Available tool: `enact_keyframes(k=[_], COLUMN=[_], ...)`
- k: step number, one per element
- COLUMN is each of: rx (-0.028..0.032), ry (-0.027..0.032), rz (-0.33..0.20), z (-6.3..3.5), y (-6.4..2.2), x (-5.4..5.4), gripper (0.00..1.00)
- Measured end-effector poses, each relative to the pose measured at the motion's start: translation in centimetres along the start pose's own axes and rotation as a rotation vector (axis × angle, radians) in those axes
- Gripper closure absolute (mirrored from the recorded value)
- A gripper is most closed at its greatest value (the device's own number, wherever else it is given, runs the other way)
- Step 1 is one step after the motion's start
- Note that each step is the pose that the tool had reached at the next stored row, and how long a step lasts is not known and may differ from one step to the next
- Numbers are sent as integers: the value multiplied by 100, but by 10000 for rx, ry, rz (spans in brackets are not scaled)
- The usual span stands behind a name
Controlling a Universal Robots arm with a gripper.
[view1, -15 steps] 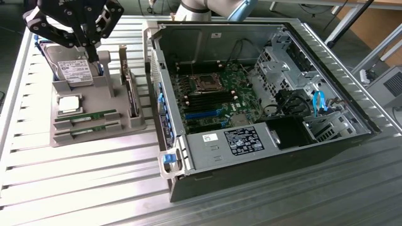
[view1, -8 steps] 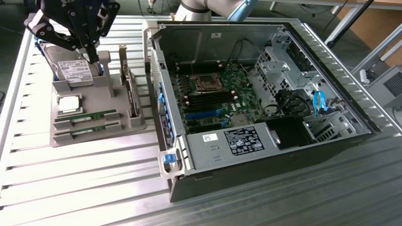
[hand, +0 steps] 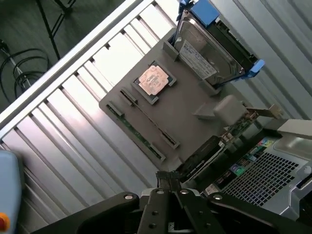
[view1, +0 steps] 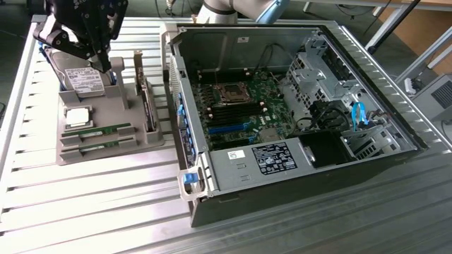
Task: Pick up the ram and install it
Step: 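Pick up the ram and move it above insertion slot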
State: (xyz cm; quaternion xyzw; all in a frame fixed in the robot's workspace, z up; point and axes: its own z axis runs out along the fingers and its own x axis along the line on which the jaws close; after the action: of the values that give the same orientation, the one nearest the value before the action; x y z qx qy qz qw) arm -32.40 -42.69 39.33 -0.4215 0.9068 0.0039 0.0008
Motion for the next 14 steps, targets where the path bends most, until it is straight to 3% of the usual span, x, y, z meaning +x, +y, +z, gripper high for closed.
enact_keyframes(k=[3, 6, 14], rx=[36, 59, 167], ry=[54, 88, 248], rz=[-978, -1519, -4095], z=[0, 0, 1], y=[0, 0, 0], x=[0, 0, 0], gripper=[91, 91, 91])
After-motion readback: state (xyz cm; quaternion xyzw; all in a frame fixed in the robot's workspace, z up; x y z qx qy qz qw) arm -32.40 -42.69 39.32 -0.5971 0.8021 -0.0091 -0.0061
